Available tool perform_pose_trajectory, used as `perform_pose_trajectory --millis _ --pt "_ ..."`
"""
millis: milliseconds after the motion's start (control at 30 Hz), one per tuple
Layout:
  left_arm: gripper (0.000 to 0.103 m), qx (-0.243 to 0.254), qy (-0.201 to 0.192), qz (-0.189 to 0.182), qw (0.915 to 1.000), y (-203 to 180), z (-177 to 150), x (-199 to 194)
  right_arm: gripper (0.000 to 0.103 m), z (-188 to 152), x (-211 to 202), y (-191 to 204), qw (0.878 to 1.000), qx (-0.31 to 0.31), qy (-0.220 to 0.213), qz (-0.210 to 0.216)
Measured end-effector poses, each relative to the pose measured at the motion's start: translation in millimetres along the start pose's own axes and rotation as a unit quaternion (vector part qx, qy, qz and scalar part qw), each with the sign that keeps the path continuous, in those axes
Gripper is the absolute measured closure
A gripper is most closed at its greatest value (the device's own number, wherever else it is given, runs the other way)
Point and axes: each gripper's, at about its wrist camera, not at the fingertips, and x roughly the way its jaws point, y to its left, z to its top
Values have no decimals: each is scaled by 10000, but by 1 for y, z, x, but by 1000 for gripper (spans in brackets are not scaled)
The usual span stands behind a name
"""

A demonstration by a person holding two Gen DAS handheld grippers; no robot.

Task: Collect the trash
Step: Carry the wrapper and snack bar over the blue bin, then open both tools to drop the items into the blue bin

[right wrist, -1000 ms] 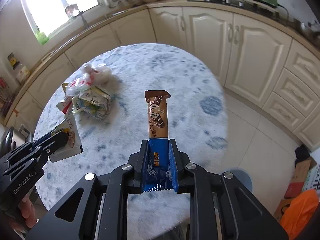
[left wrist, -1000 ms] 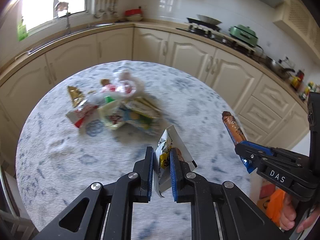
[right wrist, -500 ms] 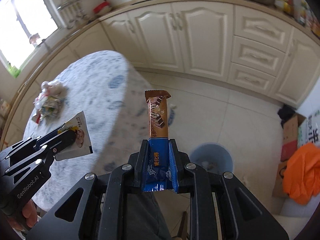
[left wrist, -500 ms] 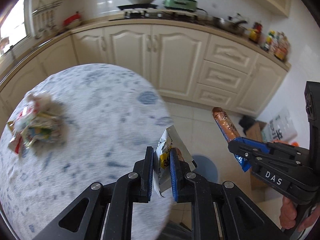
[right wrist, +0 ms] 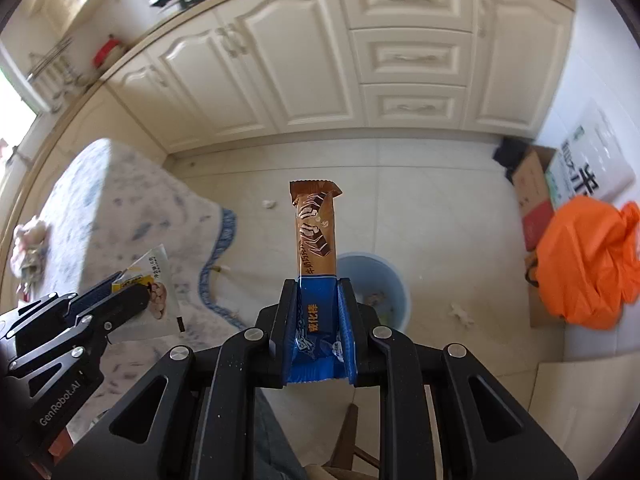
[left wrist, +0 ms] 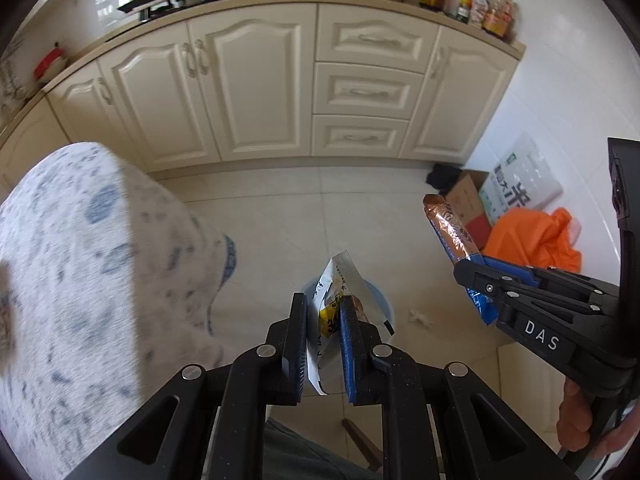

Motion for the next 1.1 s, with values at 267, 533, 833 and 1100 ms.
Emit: perform_pose_trajectory --millis 267,533,833,1100 --pt "37 151 393 7 9991 -12 33 51 84 -4 5 -30 9993 316 66 -189" --pt "23 2 175 152 9997 -1 33 54 84 -8 17 -23 9995 215 220 -110" --pt "23 -298 92 283 9991 11 10 37 40 -3 19 4 9992 204 325 107" --pt "23 -453 23 327 9984 19 -2 21 28 -6 6 21 9997 -70 54 -226"
